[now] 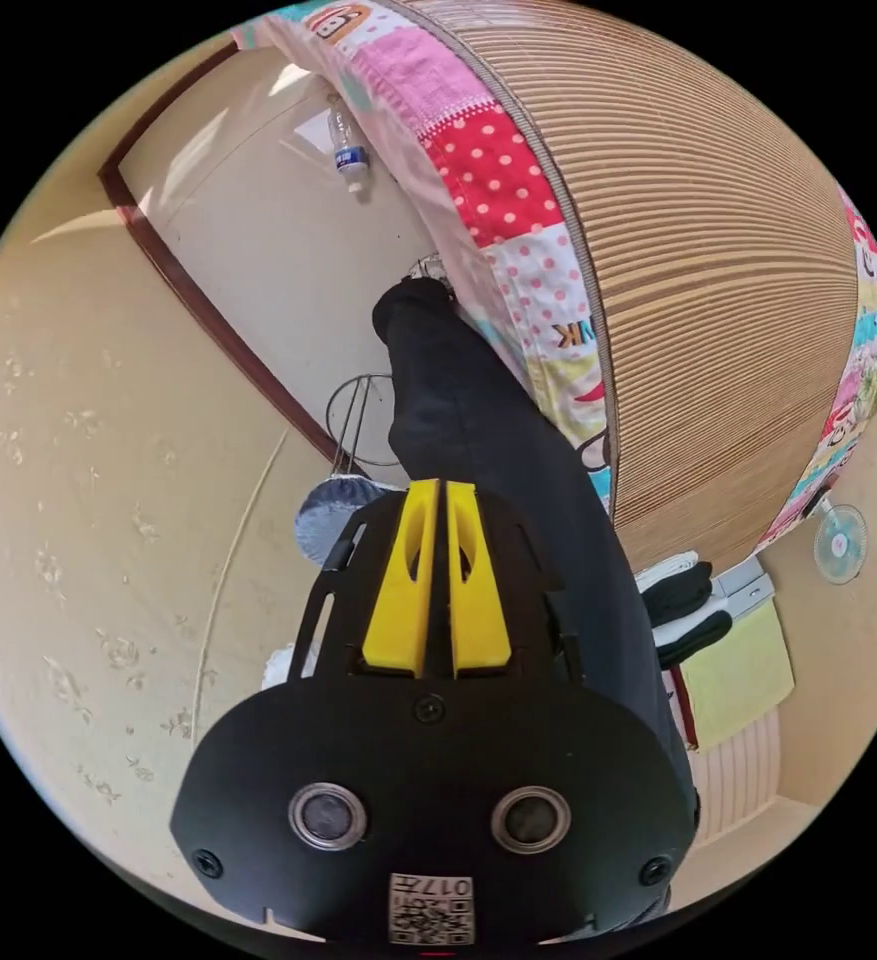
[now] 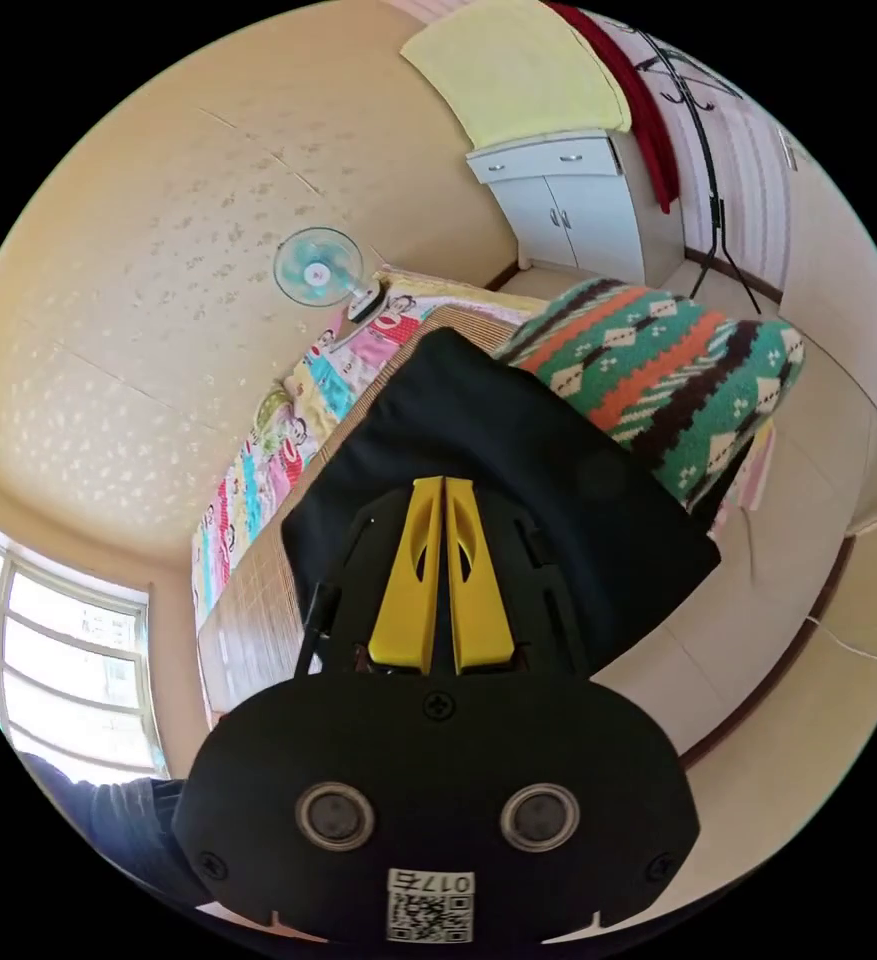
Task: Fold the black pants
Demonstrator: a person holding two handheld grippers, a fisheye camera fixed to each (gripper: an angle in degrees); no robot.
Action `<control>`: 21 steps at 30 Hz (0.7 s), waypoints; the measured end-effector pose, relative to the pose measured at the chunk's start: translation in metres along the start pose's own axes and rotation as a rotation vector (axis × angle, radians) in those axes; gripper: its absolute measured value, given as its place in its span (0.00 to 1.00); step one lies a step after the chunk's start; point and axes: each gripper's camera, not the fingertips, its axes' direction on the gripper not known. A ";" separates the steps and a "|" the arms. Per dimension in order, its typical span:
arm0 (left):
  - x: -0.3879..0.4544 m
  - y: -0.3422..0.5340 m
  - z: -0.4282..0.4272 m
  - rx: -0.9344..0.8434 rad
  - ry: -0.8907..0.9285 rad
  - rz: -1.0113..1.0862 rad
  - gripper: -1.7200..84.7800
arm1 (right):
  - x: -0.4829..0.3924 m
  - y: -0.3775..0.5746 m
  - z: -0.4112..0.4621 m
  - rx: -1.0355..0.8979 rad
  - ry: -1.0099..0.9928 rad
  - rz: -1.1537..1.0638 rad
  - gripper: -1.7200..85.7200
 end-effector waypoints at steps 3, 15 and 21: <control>0.042 0.009 -0.024 -0.042 -0.234 0.165 0.02 | -0.054 0.039 0.018 -0.020 0.052 -0.136 0.02; 0.126 0.048 -0.135 0.059 -0.621 0.581 0.01 | -0.249 0.214 0.190 -0.484 -0.166 -0.543 0.03; 0.082 0.047 -0.213 0.207 -0.733 0.534 0.02 | -0.302 0.239 0.172 -0.256 0.053 -0.756 0.03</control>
